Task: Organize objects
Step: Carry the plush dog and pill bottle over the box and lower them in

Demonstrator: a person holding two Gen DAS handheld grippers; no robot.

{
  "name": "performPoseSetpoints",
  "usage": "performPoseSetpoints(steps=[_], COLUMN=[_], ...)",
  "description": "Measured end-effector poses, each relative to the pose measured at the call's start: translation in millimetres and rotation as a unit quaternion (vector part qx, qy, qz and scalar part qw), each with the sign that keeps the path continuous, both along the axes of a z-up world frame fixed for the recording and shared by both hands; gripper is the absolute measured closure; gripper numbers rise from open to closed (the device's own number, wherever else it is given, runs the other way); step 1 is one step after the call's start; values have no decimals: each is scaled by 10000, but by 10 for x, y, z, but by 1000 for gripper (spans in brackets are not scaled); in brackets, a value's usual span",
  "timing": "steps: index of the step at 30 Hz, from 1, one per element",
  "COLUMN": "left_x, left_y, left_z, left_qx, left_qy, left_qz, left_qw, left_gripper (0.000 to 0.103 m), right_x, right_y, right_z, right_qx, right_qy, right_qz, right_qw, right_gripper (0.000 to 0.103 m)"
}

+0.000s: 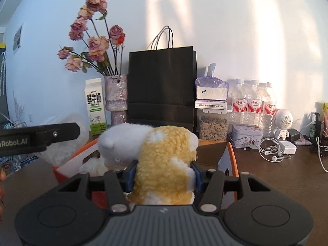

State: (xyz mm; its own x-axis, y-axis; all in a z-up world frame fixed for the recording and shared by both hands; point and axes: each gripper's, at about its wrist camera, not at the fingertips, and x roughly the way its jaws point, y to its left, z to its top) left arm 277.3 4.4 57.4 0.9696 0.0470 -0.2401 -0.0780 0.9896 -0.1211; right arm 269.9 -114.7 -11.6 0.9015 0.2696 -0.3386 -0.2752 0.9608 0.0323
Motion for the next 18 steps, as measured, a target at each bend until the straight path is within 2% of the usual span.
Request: performPoseSetpoints(steps=[9,18], left_x=[584,856], left_y=[57,153], left_z=[-122,-243], left_qx=[-59,4], left_qy=[215,427], left_qz=[79,30], left_qw=[9997,9991], left_gripper=[20,20], right_x=[575,858], right_y=[35,-19], right_z=[-80,-206], right_qx=[107,132], right_qy=[165,435], right_qz=[-126,-126], right_qw=[9997,9989], right_gripper=[52,51])
